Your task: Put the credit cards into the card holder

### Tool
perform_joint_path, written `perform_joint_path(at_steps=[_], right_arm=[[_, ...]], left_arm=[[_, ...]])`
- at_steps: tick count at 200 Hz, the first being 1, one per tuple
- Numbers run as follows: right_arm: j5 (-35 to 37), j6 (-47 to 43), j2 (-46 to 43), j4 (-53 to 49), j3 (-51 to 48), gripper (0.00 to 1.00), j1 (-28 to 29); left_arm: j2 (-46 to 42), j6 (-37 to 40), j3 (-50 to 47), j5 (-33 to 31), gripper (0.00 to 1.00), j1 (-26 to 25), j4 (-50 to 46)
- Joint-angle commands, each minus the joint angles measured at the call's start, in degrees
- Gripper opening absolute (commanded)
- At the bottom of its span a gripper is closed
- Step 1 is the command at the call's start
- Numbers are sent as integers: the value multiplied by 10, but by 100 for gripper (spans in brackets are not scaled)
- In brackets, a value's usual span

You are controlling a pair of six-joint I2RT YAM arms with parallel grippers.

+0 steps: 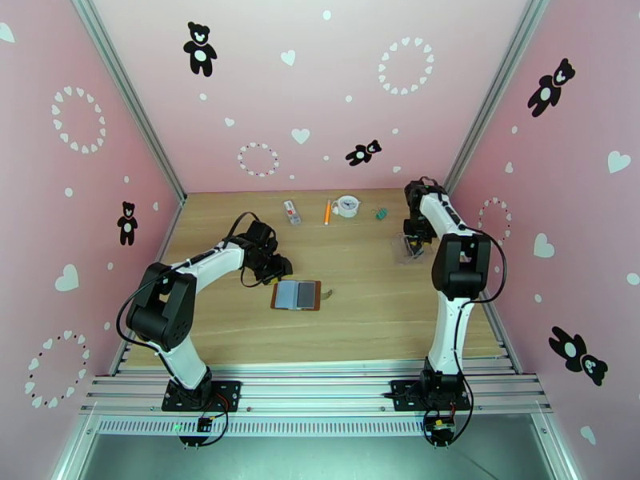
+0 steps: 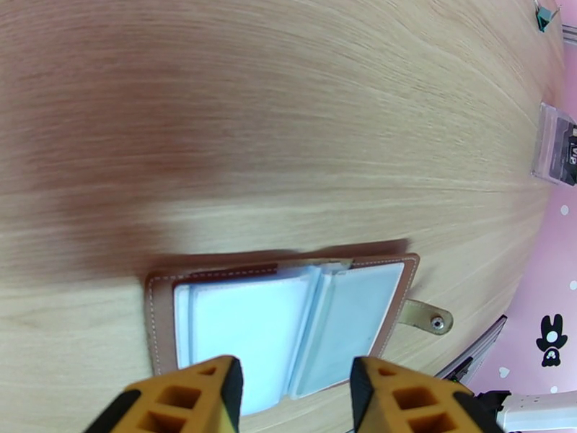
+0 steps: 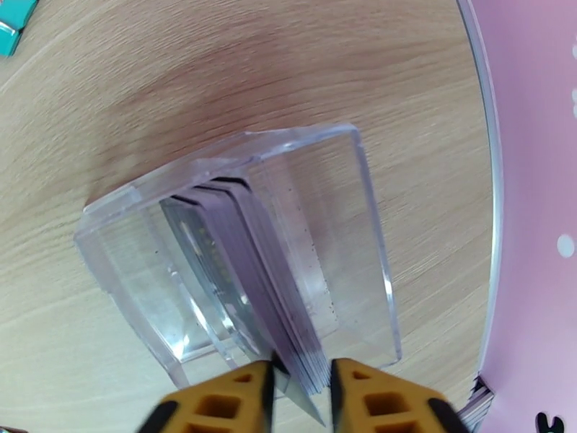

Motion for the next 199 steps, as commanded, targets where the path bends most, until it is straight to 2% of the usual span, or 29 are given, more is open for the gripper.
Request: perform_joint_path(at_steps=[1,21,81,100,112,129,149,164,199], right_arm=[[-15,-4,-33,-7,-7,11,0],[-33,-8,-40,-1,-9,0,0],[-142,-4,-118,55,-65,0,2],[-200,5,-181,120,-131,0,9],[-261,30,-231,187,-194,0,20],[-334,70,-294,280,-278,0,66],[-311,108,-331,308,-322,0,145],[-342,169,-347,375,-375,0,196],[-327,327,-341,531,-479,0,331]], left_arm=[[4,3,7,10,45,1,1],[2,2,6,8,45,1,0],[-11,1,9,2,45,0,-3],[-24,-1,14,4,45,1,-3],[-31,-3,17,8,46,1,-1],[-38,-9,19,21,46,3,7],[-45,-18,16,20,46,6,9],[-48,-25,2,19,46,10,15],[-39,-32,-32,17,45,16,11]])
